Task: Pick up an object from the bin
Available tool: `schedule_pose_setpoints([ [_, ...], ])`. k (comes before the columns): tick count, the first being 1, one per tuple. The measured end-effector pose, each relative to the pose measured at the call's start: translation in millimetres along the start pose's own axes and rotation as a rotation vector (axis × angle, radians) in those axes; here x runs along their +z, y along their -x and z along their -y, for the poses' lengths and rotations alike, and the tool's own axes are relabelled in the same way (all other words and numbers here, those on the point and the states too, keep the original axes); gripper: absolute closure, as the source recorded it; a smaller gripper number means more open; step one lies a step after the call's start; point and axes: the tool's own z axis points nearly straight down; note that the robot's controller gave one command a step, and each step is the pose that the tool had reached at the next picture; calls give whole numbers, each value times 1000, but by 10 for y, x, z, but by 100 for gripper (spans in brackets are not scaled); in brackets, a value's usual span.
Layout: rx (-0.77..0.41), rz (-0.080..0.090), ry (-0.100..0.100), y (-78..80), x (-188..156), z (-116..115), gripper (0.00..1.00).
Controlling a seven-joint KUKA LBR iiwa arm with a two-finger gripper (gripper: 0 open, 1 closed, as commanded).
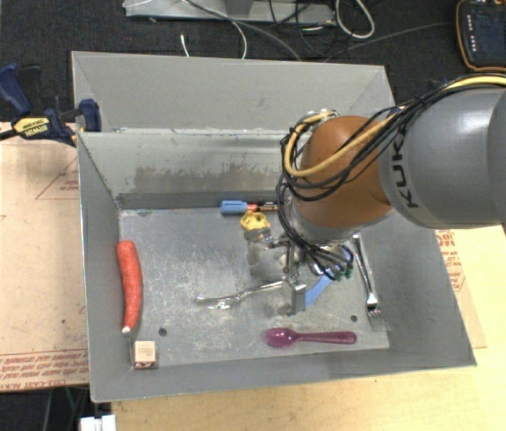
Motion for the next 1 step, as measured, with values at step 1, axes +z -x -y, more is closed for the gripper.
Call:
schedule_pose_setpoints([
  [1,-170,8,-4,-22,317,-79,0],
])
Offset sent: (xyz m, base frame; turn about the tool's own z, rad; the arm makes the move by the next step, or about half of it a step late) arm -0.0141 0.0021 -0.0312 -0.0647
